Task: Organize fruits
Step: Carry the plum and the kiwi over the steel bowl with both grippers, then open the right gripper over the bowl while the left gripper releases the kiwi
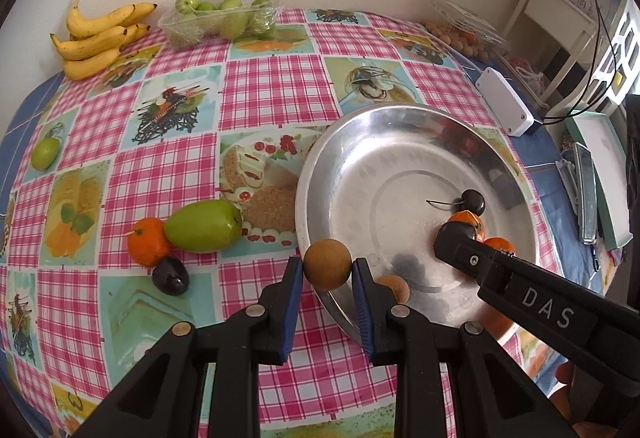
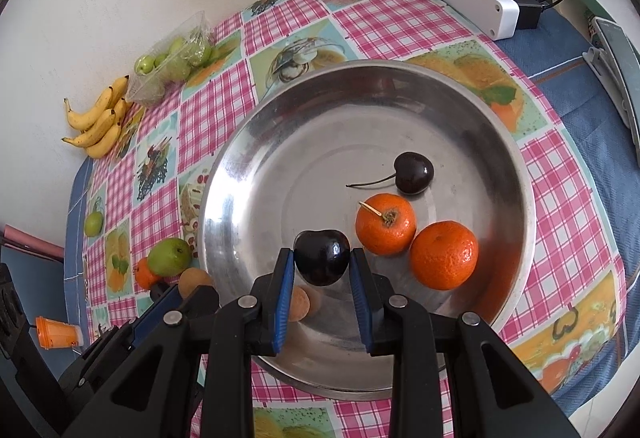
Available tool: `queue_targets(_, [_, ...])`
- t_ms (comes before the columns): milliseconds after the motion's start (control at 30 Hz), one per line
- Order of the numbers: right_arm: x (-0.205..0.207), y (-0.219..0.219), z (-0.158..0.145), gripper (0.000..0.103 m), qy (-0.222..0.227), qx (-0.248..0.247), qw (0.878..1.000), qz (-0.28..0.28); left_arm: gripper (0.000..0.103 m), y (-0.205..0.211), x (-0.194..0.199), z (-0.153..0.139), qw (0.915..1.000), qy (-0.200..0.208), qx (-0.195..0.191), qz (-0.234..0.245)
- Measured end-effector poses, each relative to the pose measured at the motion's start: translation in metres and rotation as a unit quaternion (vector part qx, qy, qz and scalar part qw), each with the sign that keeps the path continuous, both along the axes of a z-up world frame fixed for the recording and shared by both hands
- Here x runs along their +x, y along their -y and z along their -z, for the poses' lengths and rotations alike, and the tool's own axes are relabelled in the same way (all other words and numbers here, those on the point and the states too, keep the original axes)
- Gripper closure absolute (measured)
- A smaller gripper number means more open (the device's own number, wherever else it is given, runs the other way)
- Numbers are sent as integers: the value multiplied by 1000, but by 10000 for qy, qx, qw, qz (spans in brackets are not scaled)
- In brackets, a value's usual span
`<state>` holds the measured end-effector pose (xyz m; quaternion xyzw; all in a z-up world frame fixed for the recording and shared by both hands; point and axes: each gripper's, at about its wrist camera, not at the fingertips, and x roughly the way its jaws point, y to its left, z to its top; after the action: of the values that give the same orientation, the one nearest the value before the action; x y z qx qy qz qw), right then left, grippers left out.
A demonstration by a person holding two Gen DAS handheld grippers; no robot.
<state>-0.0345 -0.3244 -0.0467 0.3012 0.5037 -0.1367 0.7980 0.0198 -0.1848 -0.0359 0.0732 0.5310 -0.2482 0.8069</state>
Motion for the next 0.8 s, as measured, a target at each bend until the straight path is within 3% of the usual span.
queue_targets(533, [2, 0, 7, 73, -136, 39, 9999, 7, 75, 2, 0, 4, 9999, -73, -20, 75])
queue_targets(800, [0, 2, -2, 70, 94, 58, 9999, 78, 74, 3, -1, 6, 9998, -128, -28, 131])
